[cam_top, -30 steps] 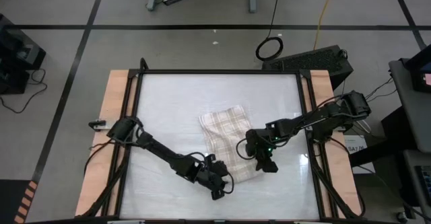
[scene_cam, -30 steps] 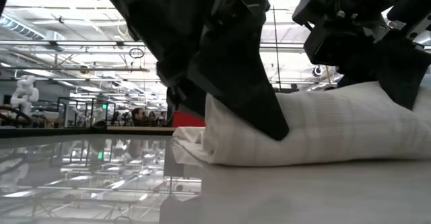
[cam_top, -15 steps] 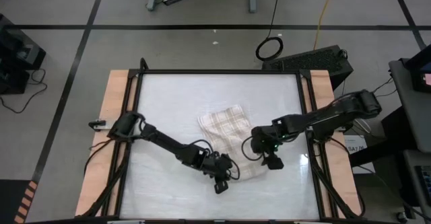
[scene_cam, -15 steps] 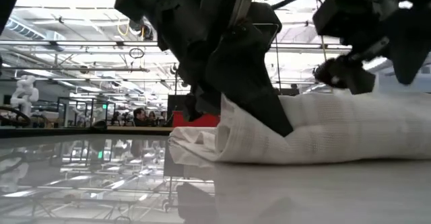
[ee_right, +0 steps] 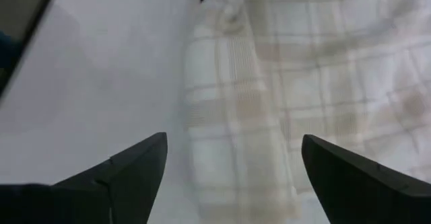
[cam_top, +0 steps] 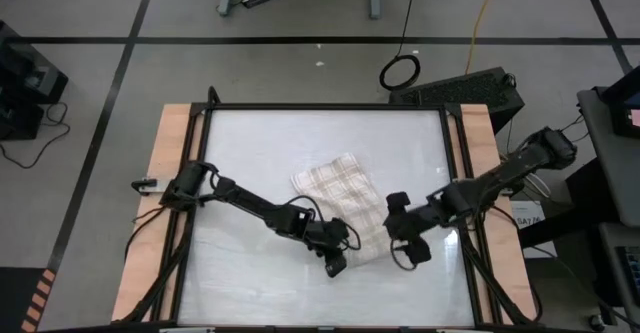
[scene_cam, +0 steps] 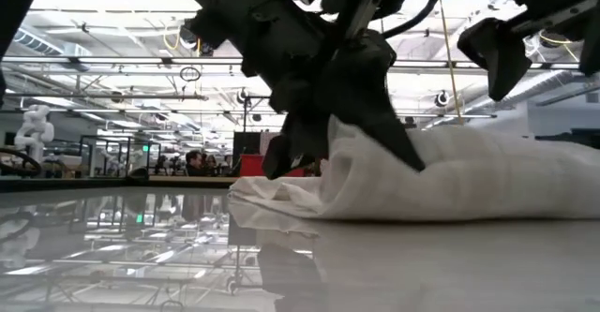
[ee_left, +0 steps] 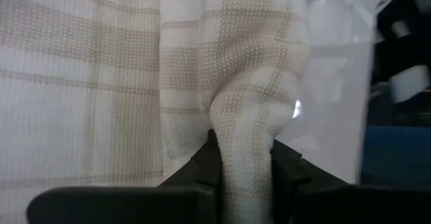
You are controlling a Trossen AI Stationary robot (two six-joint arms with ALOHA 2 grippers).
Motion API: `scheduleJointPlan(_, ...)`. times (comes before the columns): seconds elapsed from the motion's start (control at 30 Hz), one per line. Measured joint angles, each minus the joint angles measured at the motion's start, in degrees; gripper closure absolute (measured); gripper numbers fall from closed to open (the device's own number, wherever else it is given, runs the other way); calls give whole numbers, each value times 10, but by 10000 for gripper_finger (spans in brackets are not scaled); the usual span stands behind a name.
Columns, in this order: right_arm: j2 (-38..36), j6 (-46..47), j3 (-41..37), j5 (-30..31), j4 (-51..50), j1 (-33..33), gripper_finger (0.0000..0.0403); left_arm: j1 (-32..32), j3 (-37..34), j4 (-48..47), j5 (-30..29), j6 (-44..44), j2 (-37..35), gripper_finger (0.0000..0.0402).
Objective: Roll towel
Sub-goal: Roll the white-brown patterned towel
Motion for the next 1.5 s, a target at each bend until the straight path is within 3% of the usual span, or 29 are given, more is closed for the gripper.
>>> scheduleJointPlan(0.2, 65, 1, 0, 62, 4, 26, 69, 10, 0, 13, 44, -36, 0, 336)
scheduleJointPlan(0.4, 96, -3, 0, 55, 38, 24, 69, 4, 0, 20, 56, -40, 0, 336)
scheduleJointPlan(0.6, 122, -19, 0, -29, 76, 28, 76, -9, 0, 26, 56, -40, 0, 336)
scheduleJointPlan(0.83, 135, -13, 0, 4, 84, 59, 85, -11, 0, 33, 56, -40, 0, 336)
scheduleJointPlan(1.2, 185, -31, 0, 31, 97, 61, 52, -11, 0, 30, 54, -35, 0, 336)
scheduleJointPlan(1.33, 205, -35, 0, 3, 99, 53, 88, -11, 0, 26, 51, -37, 0, 336)
scheduleJointPlan(1.5, 216, -35, 0, -4, 104, 46, 185, -11, 0, 0, 36, -39, 0, 336)
